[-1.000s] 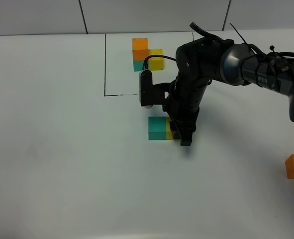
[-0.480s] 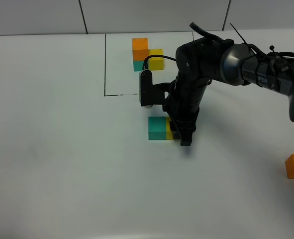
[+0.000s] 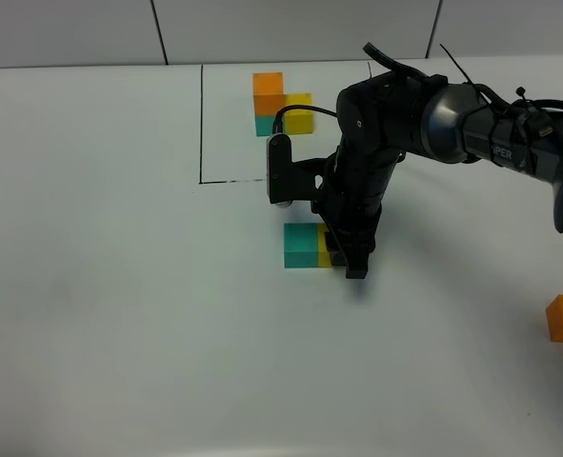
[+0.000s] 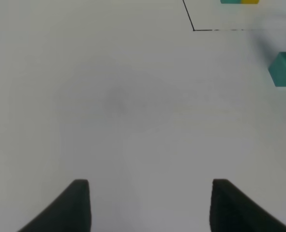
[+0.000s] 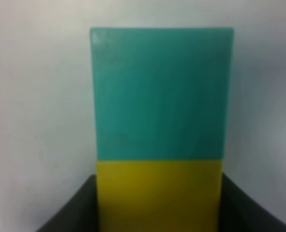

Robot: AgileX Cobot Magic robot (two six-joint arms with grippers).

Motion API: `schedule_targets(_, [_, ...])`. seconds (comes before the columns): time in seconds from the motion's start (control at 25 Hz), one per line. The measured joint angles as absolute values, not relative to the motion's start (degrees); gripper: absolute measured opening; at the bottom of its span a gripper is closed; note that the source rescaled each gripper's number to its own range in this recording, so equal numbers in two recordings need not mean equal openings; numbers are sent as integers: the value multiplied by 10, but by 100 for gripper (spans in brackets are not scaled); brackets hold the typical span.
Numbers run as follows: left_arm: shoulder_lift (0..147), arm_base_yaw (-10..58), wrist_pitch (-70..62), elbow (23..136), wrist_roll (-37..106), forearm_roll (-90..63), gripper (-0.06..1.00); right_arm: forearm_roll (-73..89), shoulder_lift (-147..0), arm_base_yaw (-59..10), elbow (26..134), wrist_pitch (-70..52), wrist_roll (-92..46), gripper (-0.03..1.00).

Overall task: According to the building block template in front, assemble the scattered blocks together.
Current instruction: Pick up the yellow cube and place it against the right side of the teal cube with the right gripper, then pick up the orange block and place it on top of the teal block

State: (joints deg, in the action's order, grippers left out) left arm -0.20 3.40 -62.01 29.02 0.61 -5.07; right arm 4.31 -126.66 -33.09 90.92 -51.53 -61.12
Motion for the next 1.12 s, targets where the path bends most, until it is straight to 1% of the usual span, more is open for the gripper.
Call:
schedule_targets(0.04, [-2,34,-620,290,6,-51,21,43,-1267,-331,909,-515,-611,4])
schedule_targets(0.08, [-2,34,-620,290,6,-51,21,44,-1268,-331,909,-512,-611,8])
schedule_targets(0.12, [-2,34,-620,290,7,-51,21,46,-1273,-332,909,-507,-612,16])
schedule_targets(0.2, [-2,34,-620,290,7,-51,21,46,-1279,-333,907,-508,-612,34])
schedule_targets(0.28, [-2,34,-620,290,7,-51,21,43,-1275,-333,907,-518,-604,61])
schedule_targets(0.36, [-2,34,-620,290,7,-51,21,33,-1264,-333,907,-532,-585,79])
schedule_targets(0.4, [-2,34,-620,290,7,-51,21,25,-1256,-332,907,-541,-569,85])
schedule_targets(0.52, [-2,34,-620,290,7,-51,21,12,-1226,-323,899,-557,-510,91])
schedule_targets(0.64, [-2,34,-620,290,7,-51,21,6,-1183,-303,848,-546,-452,93])
schedule_targets(0.76, [-2,34,-620,290,7,-51,21,0,-1129,-279,757,-499,-382,93])
schedule_targets(0.92, [-2,34,-620,290,7,-51,21,-30,-1035,-245,630,-414,-255,93])
schedule_targets(1.0, [-2,34,-620,290,7,-51,21,-53,-987,-224,591,-401,-183,92])
schedule_targets(1.12, [-2,34,-620,290,7,-51,21,-95,-936,-194,558,-417,-77,91])
